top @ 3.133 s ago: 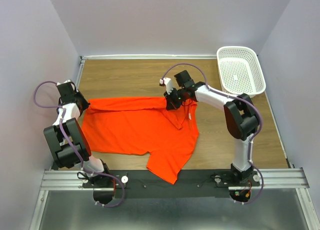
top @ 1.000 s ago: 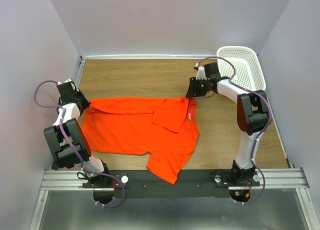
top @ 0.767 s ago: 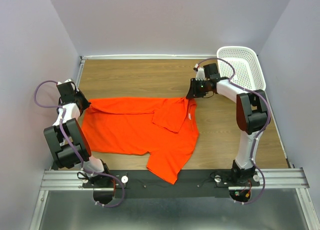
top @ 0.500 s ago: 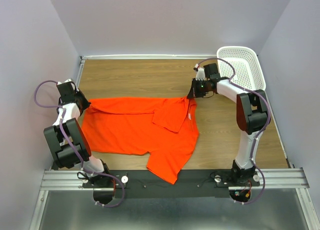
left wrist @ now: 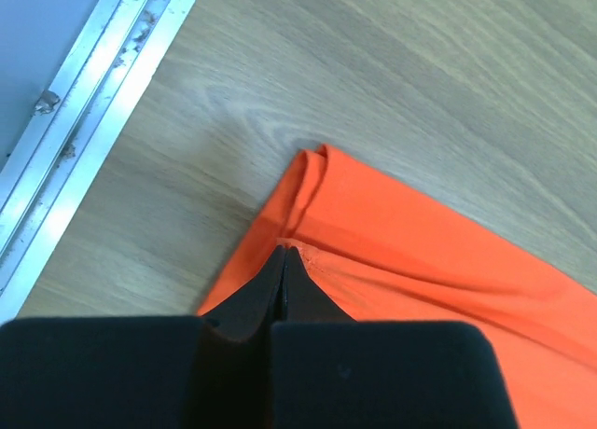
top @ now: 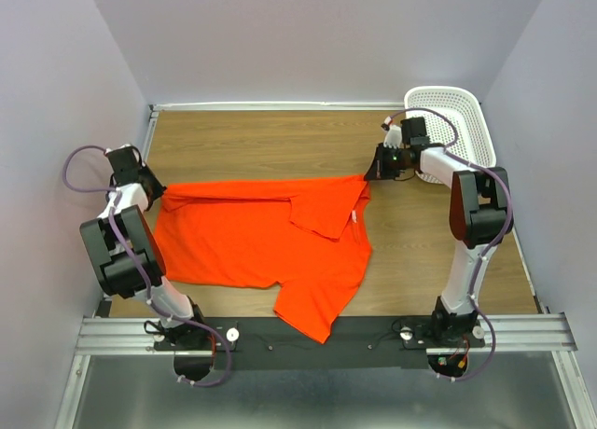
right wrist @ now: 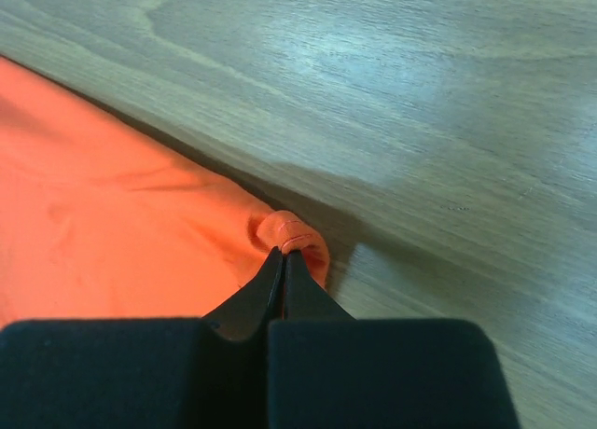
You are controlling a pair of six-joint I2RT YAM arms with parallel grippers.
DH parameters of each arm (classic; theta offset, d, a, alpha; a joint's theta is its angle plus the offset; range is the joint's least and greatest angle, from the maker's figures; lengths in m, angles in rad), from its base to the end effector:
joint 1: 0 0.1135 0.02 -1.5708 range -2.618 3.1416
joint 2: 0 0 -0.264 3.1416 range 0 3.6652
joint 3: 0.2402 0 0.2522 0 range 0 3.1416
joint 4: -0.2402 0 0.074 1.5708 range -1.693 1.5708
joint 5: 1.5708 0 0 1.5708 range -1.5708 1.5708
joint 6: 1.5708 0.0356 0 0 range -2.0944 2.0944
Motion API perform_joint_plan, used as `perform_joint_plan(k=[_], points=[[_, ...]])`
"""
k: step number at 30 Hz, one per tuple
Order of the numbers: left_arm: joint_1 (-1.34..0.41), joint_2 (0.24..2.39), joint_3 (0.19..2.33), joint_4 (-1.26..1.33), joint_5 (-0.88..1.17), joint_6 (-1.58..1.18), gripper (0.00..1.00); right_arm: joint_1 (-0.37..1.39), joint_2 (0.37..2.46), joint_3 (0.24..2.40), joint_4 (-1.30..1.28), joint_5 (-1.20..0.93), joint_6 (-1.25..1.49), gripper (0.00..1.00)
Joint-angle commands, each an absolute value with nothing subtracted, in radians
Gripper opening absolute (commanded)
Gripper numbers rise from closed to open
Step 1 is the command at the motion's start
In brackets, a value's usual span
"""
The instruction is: Fold and stack the t-shirts
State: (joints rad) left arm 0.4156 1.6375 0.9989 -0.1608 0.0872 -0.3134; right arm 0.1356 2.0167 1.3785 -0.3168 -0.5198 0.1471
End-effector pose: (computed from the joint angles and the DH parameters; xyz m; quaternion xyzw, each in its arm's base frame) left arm 0.3181 0.1370 0.2006 -0.3147 0.8707 -0.0211 0.3774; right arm 0.4206 0.0752 0.1683 -0.0726 0.9214 0.2837 0.2555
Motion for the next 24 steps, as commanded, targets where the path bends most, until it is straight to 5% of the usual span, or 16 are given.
perform_joint_plan(k=[1, 18, 21, 24], points=[[0.413, 1.680, 1.023, -0.170, 0.009, -0.290, 0.00, 0.126, 2.002, 1.370, -0.333, -0.546, 0.121, 0.01], [0.411, 1.568, 0.940, -0.186, 0.037, -0.258, 0.01, 0.117, 2.016, 1.378, -0.350, -0.581, 0.112, 0.01], [0.413, 1.504, 0.928, -0.176, 0.015, -0.261, 0.37, 0.115, 2.019, 1.381, -0.353, -0.595, 0.110, 0.01], [0.413, 1.444, 0.916, -0.144, 0.017, -0.265, 0.57, 0.115, 2.022, 1.384, -0.356, -0.601, 0.109, 0.02]])
